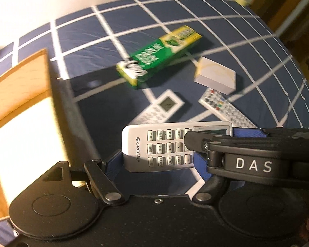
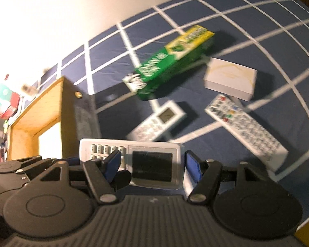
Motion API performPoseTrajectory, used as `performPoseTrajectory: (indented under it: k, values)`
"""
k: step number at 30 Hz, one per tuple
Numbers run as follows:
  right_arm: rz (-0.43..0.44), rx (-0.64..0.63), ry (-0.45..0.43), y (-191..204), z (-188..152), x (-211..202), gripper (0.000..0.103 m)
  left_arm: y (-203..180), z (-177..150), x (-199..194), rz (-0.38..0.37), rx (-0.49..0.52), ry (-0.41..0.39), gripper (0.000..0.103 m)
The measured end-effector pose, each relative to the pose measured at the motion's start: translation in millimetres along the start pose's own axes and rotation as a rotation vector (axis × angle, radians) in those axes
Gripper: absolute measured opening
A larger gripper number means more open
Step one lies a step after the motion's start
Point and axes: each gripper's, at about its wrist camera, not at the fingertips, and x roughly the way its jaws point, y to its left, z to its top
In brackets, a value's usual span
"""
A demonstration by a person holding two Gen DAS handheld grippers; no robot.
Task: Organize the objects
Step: 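Lift the held remote with the right gripper and carry it over the box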
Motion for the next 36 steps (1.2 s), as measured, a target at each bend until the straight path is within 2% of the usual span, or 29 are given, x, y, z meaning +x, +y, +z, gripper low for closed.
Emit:
performPoseTrajectory:
  k: [14,27,36]
  values:
    - [0.119,-0.169,0.016,106.3,-11.1,6.9,0.067,83.3,-35.5,-57.5,0.116,-0.164,-0.067,0.073]
    - [0.135,-0.254,0.033,169.6,-18.6,20.2,0.067,138.8,-57.9,-75.4,0.132,-0.258,-0.094,0.073]
    - [0.138,-0.306,0.047,209.1,-14.3,39.7,0.067,178.0,-60.4,-77.1,0.135,-0.312,-0.104,0.073]
